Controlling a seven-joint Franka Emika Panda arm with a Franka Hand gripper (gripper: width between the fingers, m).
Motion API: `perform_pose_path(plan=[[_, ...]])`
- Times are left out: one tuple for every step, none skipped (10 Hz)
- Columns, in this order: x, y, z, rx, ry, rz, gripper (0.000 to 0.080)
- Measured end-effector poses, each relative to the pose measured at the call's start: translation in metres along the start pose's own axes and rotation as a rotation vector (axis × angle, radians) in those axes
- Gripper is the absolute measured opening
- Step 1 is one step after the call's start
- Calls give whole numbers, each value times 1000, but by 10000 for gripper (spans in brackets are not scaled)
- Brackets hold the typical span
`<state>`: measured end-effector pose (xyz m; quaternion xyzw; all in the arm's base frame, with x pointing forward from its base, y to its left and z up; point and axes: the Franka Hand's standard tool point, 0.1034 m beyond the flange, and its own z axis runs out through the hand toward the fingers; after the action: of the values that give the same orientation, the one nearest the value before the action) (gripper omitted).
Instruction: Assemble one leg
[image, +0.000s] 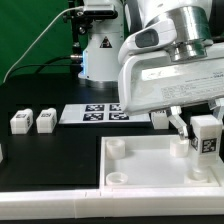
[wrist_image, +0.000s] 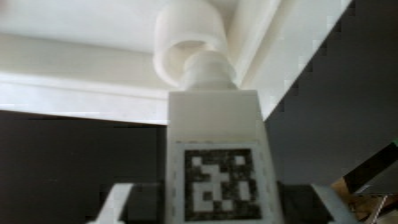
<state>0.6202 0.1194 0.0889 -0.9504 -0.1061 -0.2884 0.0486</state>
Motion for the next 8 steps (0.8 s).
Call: perform_pose_path(plan=[[0,1,0,-2,6,-2,291],[0,3,0,-4,7,-3,291],[-1,5,0,-6,7,-3,291],[-2,7,0,-8,5,-2,291],[-4,9,2,-10,2,1,291],[-5,10,3,-10,0,2,291],[-7,10,5,-9,-4,4,291],[-12,12,10,-9,-13,7,291]])
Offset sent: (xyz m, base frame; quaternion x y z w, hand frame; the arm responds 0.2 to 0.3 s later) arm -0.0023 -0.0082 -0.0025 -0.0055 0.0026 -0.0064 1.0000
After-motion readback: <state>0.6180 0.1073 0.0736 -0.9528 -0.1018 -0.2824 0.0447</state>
